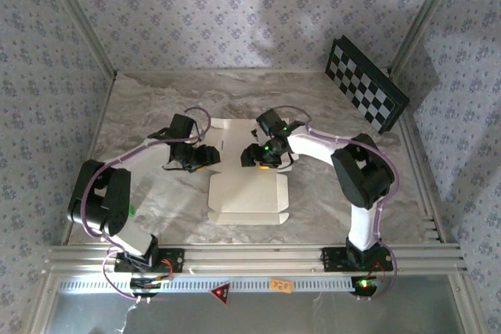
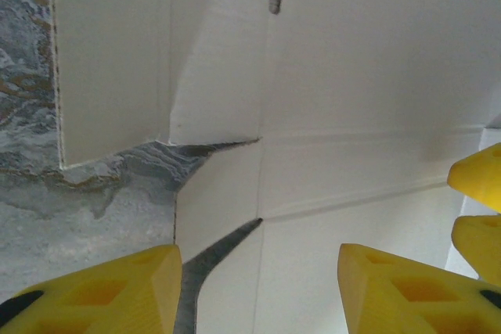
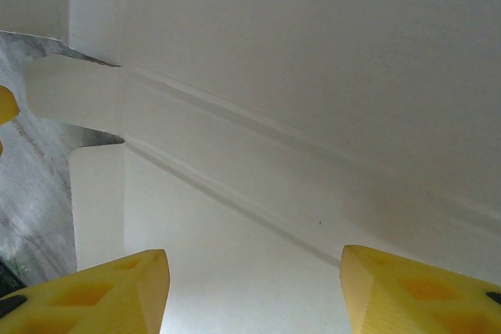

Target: Fold the paper box

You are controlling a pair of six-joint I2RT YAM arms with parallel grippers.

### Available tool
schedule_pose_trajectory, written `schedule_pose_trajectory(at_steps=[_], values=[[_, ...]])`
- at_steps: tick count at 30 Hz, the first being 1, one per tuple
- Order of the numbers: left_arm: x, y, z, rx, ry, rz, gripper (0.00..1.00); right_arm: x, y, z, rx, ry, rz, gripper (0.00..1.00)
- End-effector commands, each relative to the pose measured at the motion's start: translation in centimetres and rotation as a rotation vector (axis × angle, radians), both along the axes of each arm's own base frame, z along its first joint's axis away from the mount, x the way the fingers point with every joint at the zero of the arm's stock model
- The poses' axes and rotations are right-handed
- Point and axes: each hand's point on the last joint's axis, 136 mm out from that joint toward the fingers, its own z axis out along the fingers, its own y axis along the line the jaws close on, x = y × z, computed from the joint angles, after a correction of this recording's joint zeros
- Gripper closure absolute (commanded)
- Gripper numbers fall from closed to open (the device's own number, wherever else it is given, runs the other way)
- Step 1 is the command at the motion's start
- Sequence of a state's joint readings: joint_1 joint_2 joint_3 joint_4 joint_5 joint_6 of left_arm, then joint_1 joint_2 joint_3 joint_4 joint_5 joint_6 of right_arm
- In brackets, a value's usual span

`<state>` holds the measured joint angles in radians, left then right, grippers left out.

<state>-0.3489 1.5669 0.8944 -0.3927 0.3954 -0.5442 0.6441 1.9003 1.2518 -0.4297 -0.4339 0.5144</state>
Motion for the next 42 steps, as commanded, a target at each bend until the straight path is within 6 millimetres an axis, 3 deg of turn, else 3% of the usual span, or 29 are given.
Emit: schedule_pose_trajectory(at_steps=[1,13,24,33,38,42], values=[[0.3,0.1,-0.7,0.017,0.002,0.005,0.43,0.0,1.2,-0.3,0.033,0.024,0.004,0.39],[0.4,0.2,-2.0,0.036,0.035,0.004,0.36,-0.6,0.3,-2.9,-0.085,0.044,0.042,0.41],[0.3,1.2,-1.2,0.072,-0.005,0.027,0.31,-0.9,0.0,-3.3,-0.11,0.045,0.055,0.42],[0.5,-0.4,-1.4,-0.007,0.024,0.004,0.41,-0.8,0.0,-3.4,-0.114,0.043,0.058,0.44],[0.5,-1.1,-0.1,-0.047,0.002,-0.003,0.52,-0.7,0.0,-3.1,-0.115,0.036,0.062,0.44],[0.7,-1.5,1.1,-0.07,-0.021,-0.005,0.53,-0.7,0.0,-3.0,-0.116,0.031,0.064,0.44]])
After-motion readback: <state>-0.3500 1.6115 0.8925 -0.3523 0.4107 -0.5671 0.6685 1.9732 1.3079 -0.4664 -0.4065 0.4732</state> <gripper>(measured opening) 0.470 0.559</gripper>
